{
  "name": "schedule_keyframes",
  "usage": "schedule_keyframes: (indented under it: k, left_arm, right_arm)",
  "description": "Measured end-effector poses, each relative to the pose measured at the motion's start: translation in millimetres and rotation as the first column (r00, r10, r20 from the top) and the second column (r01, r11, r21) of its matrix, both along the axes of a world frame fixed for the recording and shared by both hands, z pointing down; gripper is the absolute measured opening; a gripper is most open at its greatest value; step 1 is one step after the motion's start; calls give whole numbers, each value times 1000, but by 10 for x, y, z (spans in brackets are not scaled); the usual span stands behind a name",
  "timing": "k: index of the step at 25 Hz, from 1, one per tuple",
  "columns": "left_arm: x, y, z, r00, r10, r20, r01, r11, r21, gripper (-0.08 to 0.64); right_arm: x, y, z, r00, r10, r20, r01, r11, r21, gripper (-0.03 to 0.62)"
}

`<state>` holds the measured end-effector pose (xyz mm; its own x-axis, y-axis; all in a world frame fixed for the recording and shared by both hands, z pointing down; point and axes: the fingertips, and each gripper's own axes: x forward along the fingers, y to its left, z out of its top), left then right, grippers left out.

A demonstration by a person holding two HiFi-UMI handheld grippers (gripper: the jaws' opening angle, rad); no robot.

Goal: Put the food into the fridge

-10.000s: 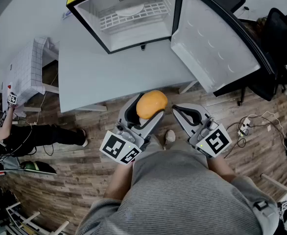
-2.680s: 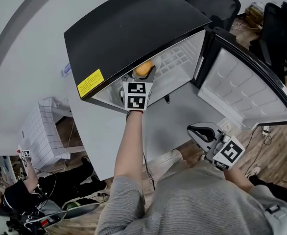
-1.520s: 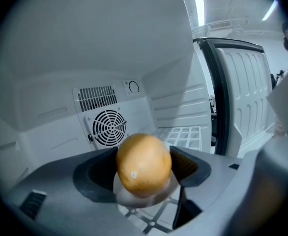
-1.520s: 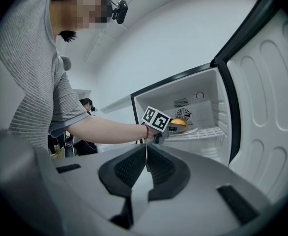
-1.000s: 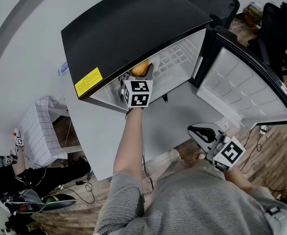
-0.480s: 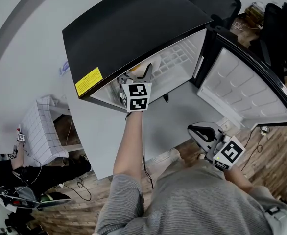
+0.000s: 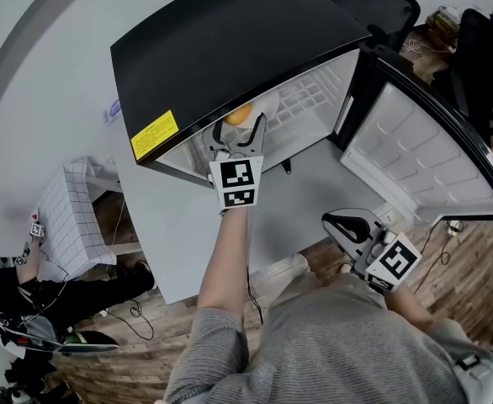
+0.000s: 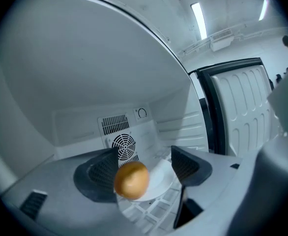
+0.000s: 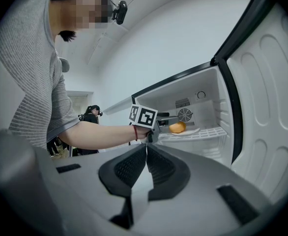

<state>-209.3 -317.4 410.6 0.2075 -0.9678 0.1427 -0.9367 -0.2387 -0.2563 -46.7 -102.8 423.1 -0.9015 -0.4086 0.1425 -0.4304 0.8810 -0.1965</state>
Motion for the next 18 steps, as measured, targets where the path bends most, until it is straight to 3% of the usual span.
schedule_keyframes:
  k: [4,12,18]
  left_arm:
    - [13,129,-120,999,-9,-40,11,999,50,327]
    - [92,341,-263,998,1,-63,6,994,111,29]
    - [144,463,-247,996,12,-89,-3,994,107,11]
  right_arm:
    - [3,10,-9,1000,-8,5,8,1000,1,14]
    - [29,58,-20,1000,-25,10,25,1000,4,14]
    - [67,97,-23,999,-37,14,37,999,6,14]
